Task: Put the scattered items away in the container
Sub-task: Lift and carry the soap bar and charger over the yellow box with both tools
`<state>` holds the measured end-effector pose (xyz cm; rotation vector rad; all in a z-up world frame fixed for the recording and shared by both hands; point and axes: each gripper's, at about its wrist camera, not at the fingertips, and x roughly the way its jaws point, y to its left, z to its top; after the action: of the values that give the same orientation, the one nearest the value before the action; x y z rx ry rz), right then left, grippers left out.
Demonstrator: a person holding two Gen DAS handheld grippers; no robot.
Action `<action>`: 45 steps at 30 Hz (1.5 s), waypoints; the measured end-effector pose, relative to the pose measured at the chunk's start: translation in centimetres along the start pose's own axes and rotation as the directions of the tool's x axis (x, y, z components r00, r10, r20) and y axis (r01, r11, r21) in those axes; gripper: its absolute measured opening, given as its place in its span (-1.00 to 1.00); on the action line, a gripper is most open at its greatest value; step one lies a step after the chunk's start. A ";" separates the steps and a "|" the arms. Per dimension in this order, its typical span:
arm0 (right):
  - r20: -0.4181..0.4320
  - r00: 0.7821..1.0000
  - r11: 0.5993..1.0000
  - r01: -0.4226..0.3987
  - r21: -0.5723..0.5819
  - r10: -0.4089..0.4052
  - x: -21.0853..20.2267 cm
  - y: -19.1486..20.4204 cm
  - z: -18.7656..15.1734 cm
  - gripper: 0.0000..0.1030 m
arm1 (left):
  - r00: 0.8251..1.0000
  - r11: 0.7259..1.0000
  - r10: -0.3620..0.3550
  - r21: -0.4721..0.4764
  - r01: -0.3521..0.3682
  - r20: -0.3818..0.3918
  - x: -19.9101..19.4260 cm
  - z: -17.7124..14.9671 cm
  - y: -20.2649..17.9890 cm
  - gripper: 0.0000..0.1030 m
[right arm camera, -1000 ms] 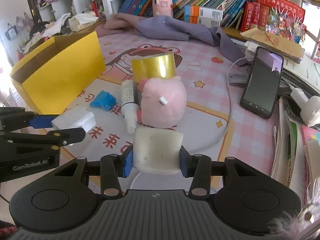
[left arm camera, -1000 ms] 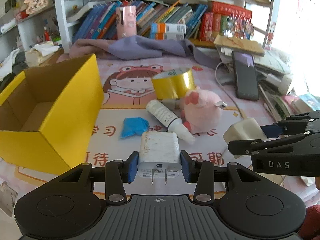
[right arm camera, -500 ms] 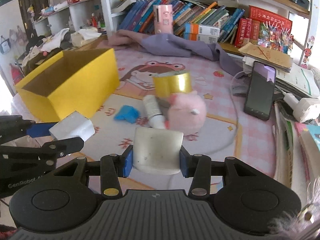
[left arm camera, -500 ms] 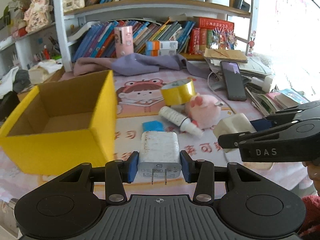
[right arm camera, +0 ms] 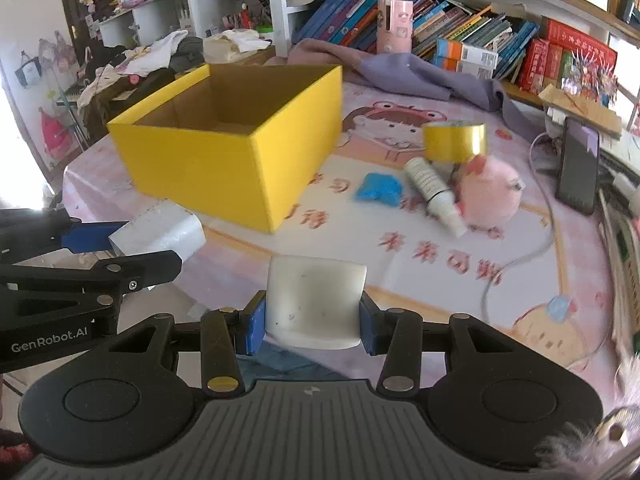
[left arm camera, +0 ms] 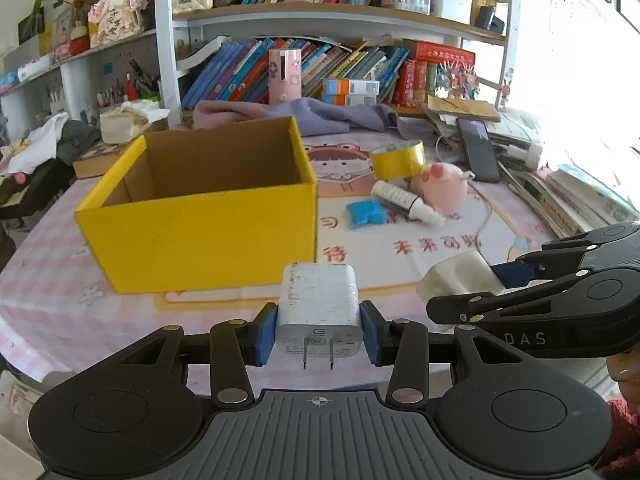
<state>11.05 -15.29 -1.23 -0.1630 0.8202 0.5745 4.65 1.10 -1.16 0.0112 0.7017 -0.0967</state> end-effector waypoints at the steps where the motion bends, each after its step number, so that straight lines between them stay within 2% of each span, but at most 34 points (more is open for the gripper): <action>1: 0.002 1.000 1.000 0.001 0.006 -0.001 -0.1 0.7 -0.3 -0.17 | 1.000 1.000 -0.002 0.004 0.002 0.000 -0.3 -0.3 0.4 -0.19; 8: 0.003 1.000 1.000 0.007 0.019 -0.007 -0.2 4.7 -1.3 -0.17 | 1.000 1.000 -0.007 -0.006 0.007 0.000 -2.2 -2.1 3.1 -0.19; 18: 0.011 1.000 0.999 -0.010 -0.044 0.010 -0.3 8.6 -0.9 -0.17 | 1.000 0.999 0.008 -0.043 -0.007 0.021 -3.5 -2.9 6.0 -0.19; 31: -0.010 0.999 0.997 -0.035 -0.072 0.034 0.2 10.8 -0.9 -0.17 | 1.000 0.998 0.008 -0.060 -0.008 0.006 -4.2 -3.9 7.7 -0.19; 45: -0.028 0.997 0.990 -0.077 -0.118 0.074 1.4 12.3 0.1 -0.17 | 0.999 0.994 0.040 -0.100 -0.040 -0.004 -3.9 -3.8 9.4 -0.19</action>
<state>5.20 -4.40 -1.18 -0.2494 0.8177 0.6942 0.12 10.93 -1.74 -0.0710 0.7070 -0.0232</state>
